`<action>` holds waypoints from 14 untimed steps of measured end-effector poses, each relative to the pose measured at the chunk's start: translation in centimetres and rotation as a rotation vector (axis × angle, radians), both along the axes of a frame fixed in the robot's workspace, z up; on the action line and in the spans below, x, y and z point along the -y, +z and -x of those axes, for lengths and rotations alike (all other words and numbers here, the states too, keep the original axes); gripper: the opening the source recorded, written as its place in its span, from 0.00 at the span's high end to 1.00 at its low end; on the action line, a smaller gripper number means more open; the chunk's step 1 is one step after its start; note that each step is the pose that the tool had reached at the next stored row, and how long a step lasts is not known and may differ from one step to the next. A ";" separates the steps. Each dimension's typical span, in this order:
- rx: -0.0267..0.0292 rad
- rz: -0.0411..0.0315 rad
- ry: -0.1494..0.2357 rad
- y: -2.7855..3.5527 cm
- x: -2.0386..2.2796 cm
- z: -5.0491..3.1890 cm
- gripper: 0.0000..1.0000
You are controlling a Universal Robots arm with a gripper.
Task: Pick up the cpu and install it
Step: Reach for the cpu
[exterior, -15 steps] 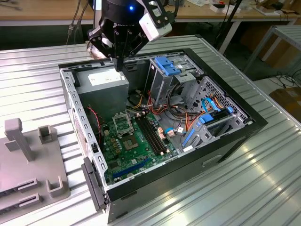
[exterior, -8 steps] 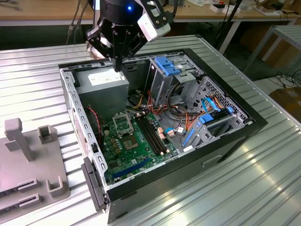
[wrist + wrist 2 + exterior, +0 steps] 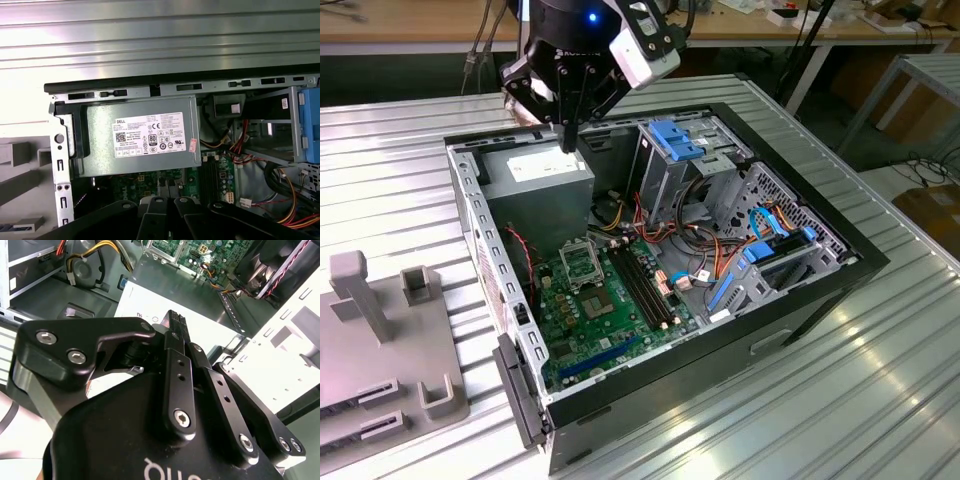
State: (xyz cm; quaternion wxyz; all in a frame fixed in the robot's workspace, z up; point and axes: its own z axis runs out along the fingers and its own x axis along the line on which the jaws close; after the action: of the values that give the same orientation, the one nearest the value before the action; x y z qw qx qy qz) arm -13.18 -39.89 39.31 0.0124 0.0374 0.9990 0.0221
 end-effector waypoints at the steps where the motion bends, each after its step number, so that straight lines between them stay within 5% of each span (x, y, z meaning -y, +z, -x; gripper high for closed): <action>1: 0.0000 0.0000 0.000 0.00 0.00 0.02 0.89; 14: -0.0018 -0.0001 0.000 -0.05 0.00 0.68 0.89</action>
State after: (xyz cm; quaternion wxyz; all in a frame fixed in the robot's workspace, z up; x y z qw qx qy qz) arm -13.87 -39.88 39.25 0.0115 0.0374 0.9990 0.0221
